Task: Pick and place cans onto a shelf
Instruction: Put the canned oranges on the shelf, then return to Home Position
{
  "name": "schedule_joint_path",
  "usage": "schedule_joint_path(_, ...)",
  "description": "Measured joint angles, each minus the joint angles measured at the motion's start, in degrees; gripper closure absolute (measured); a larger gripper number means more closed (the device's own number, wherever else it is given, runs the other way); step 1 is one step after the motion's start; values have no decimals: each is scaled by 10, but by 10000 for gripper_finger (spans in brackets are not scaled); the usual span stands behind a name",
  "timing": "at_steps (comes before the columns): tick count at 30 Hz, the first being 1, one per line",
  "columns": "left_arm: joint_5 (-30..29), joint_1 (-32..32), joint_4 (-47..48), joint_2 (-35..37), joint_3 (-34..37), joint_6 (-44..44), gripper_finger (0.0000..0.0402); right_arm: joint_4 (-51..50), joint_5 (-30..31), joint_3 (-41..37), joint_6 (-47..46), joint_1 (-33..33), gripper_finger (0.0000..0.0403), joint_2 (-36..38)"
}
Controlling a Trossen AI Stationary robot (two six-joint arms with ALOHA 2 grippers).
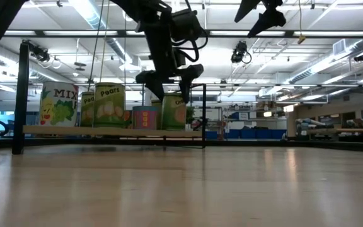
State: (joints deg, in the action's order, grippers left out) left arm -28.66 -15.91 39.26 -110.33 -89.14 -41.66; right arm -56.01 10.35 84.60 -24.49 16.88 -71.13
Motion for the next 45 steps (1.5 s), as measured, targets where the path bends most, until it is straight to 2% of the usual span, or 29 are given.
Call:
schedule_joint_path(5, -19, 0, -1, 0, 0, 4, 79, -1, -6, 0, 0, -3, 50, 0)
schedule_joint_path(13, 0, -10, -8, 0, 0, 10, 50, -1, -11, 0, 0, -3, 50, 0)
schedule_joint_path(24, 0, -11, -12, 5, -2, 33, 45, -2, -12, 0, 2, -3, 50, 0)
schedule_joint_path(30, -13, -12, 12, 5, -37, 71, 45, -2, -12, 0, 7, -3, 50, 0)
schedule_joint_path(36, -13, -12, 91, 5, -138, 136, 45, 1, -11, 0, 38, -3, 50, 0)
schedule_joint_path(41, 10, -10, 174, 6, -244, 169, 74, 39, -11, 0, 99, -18, 50, 0)
schedule_joint_path(45, 24, -5, 231, 19, -285, 176, 146, 94, -13, 0, 161, -42, 51, 0)
